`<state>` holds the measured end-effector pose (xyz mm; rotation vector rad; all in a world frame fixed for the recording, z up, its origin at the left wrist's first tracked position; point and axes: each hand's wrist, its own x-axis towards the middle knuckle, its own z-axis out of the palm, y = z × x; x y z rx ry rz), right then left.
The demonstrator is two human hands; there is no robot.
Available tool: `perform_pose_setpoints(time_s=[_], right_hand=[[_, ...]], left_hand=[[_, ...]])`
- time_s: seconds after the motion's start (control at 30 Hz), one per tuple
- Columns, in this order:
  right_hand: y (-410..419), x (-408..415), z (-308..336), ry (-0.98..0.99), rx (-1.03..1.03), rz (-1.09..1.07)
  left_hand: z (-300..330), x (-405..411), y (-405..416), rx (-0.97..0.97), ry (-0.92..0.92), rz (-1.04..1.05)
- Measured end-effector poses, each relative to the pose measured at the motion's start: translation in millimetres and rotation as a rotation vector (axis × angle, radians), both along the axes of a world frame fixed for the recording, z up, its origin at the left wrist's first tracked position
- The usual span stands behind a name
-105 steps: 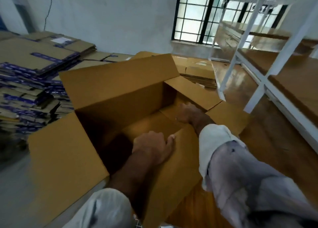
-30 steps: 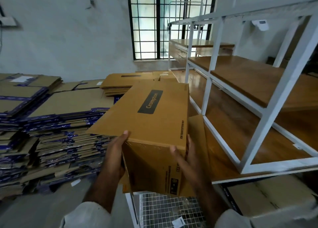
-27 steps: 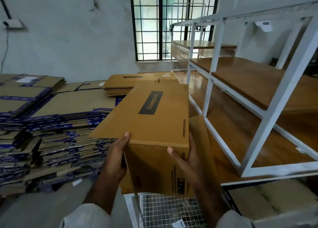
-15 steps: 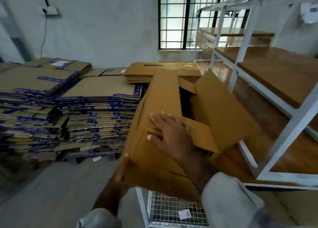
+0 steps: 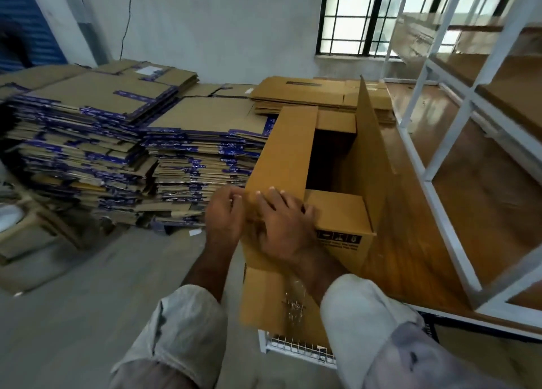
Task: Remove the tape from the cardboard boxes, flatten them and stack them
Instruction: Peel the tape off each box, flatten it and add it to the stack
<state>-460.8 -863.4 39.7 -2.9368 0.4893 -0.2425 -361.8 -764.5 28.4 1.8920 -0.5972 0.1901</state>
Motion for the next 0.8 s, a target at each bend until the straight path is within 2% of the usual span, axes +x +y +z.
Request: perform_pose_setpoints(time_s=[0.07,0.13,0.23,0.33,0.37,0.43,0.5,0.6,0.7,0.8], right_hand=[[-9,-5,9,0.043,0.154,0.099],[-24,-11,22,-0.042,0.275,0.126],[-57,-27,38,-0.155,0.072,-0.087],[-88,-51,42,-0.077,-0.089,-0.323],[-95,-58,38,-0.049,-0.077,-0.384],[-107,-68,26,-0.033,0.045,-0.468],[-112,-71,16,-0.052,0.18,-0.511],[-114,-67,11,-0.057,0.194,-0.511],[-114,-67,10,-0.037,0.14,-0.498],[-114,-68,9,-0.026,0.106,-0.512]], left_hand=[[4,0,-6,-0.007,-0.13,-0.095],[11,-2,-22,0.102,-0.114,-0.238],[17,-8,-49,0.332,-0.112,-0.38],[8,-12,-58,0.633,-0.19,-0.373],[9,-17,-59,0.742,-0.23,-0.357],[9,-21,-62,0.819,-0.282,-0.332],[14,-17,-64,0.809,-0.255,-0.337],[27,-6,-62,0.72,-0.237,-0.367],[61,3,-44,0.355,-0.124,-0.341],[95,28,-5,0.006,0.191,-0.325]])
